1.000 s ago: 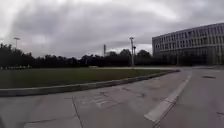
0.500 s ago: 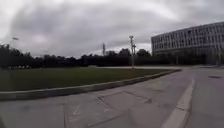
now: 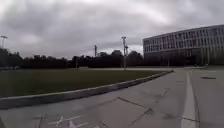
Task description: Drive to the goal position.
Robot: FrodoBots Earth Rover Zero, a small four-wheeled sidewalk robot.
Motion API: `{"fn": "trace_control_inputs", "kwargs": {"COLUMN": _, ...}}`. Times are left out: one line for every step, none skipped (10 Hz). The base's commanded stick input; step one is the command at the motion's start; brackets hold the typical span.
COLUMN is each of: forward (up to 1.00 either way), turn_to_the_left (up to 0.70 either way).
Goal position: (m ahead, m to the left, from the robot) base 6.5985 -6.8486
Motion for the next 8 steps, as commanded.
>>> {"fn": "trace_control_inputs", "kwargs": {"forward": 0.7, "turn_to_the_left": -0.12}}
{"fn": "trace_control_inputs", "kwargs": {"forward": 0.7, "turn_to_the_left": -0.28}}
{"fn": "trace_control_inputs", "kwargs": {"forward": 0.7, "turn_to_the_left": -0.31}}
{"fn": "trace_control_inputs", "kwargs": {"forward": 0.7, "turn_to_the_left": -0.31}}
{"fn": "trace_control_inputs", "kwargs": {"forward": 0.7, "turn_to_the_left": -0.31}}
{"fn": "trace_control_inputs", "kwargs": {"forward": 0.7, "turn_to_the_left": -0.17}}
{"fn": "trace_control_inputs", "kwargs": {"forward": 0.7, "turn_to_the_left": -0.08}}
{"fn": "trace_control_inputs", "kwargs": {"forward": 0.7, "turn_to_the_left": -0.24}}
